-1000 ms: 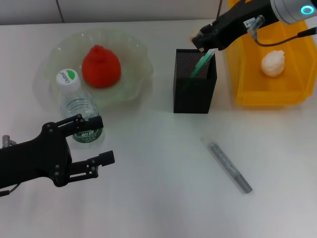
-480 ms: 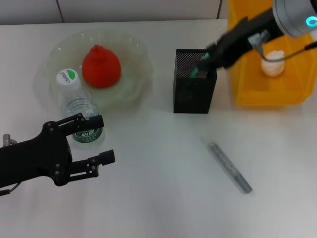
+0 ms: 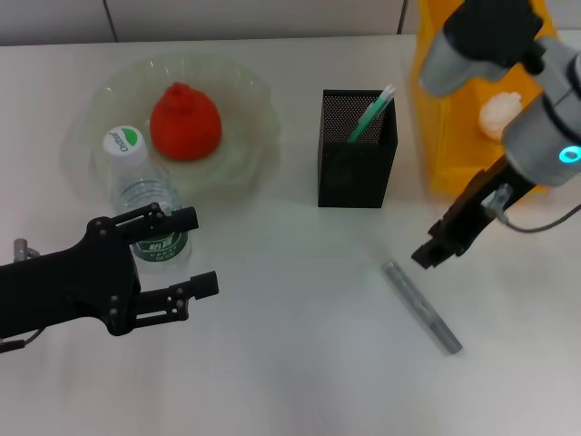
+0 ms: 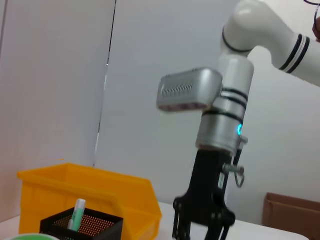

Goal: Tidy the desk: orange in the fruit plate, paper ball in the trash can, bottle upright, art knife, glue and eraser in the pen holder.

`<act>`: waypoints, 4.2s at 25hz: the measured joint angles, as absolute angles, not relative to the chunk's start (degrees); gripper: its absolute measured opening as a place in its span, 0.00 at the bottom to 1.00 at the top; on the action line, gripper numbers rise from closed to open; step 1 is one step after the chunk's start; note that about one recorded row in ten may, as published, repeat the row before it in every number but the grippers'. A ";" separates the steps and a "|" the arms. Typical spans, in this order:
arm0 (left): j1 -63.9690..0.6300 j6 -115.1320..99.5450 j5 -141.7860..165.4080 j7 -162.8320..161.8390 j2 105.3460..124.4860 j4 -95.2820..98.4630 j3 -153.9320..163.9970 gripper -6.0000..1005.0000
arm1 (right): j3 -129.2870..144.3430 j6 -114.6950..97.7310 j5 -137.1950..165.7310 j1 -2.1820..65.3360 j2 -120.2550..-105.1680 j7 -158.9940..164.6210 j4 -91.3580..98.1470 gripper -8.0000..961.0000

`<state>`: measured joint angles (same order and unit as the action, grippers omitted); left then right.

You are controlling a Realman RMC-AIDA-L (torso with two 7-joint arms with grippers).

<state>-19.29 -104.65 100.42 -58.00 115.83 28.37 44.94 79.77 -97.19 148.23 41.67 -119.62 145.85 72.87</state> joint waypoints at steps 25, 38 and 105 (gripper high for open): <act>-19.24 -104.23 100.46 -57.91 116.10 28.30 45.11 0.80 | 92.13 -85.62 145.22 46.65 -119.79 146.83 57.53 0.25; -19.24 -104.23 100.46 -57.92 116.10 28.29 45.14 0.80 | 92.21 -86.03 145.18 46.57 -119.80 146.70 57.60 0.05; -19.12 -103.63 100.55 -57.21 116.28 28.30 44.74 0.80 | 45.33 -72.84 90.92 38.42 -119.13 87.69 29.62 0.18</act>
<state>-19.12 -103.63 100.55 -57.21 116.28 28.30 44.74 45.33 -72.84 90.92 38.42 -119.13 87.69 29.62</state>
